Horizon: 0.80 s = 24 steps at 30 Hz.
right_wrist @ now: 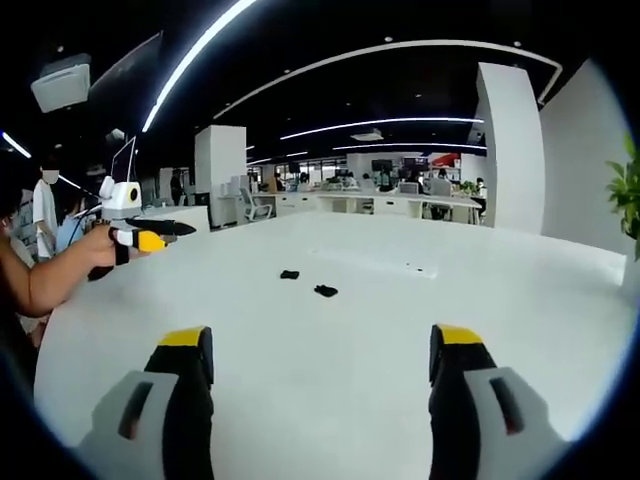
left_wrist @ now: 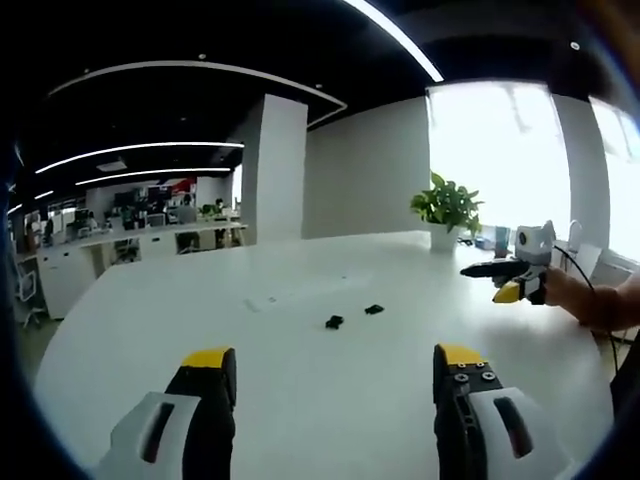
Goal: Snap the two parts of the plastic buckle together until the buckle closes and remains connected.
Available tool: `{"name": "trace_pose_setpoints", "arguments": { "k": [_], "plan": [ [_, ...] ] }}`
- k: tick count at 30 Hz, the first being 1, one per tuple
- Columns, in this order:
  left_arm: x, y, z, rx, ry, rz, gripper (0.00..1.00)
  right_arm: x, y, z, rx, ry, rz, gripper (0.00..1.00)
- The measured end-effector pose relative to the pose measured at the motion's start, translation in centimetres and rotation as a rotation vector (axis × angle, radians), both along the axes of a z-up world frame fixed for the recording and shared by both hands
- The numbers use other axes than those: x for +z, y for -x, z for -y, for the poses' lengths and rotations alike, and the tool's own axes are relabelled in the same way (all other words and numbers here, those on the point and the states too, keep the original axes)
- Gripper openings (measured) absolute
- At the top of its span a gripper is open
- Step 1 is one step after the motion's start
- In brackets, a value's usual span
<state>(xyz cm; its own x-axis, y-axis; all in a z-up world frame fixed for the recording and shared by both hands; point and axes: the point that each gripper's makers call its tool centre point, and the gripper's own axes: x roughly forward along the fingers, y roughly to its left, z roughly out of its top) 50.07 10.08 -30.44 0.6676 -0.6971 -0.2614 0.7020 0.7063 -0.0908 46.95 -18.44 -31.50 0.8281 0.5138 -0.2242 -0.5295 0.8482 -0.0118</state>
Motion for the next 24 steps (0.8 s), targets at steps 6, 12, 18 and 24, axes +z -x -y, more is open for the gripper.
{"name": "trace_pose_setpoints", "arguments": {
  "k": [6, 12, 18, 24],
  "plan": [
    [0.19, 0.19, 0.29, -0.014, -0.014, 0.011, 0.85, -0.17, -0.08, -0.4, 0.016, 0.017, -0.013, 0.91],
    [0.38, -0.09, 0.27, -0.02, -0.027, 0.008, 0.8, -0.11, -0.43, -0.9, 0.031, 0.035, -0.012, 0.88],
    [0.18, -0.28, 0.18, -0.018, -0.029, 0.009, 0.81, -0.45, -0.46, -0.86, 0.031, 0.041, -0.019, 0.88],
    [-0.01, -0.34, 0.45, -0.02, -0.032, 0.006, 0.83, -0.27, -0.65, -1.02, 0.034, 0.035, -0.016, 0.88]
  ]
}}
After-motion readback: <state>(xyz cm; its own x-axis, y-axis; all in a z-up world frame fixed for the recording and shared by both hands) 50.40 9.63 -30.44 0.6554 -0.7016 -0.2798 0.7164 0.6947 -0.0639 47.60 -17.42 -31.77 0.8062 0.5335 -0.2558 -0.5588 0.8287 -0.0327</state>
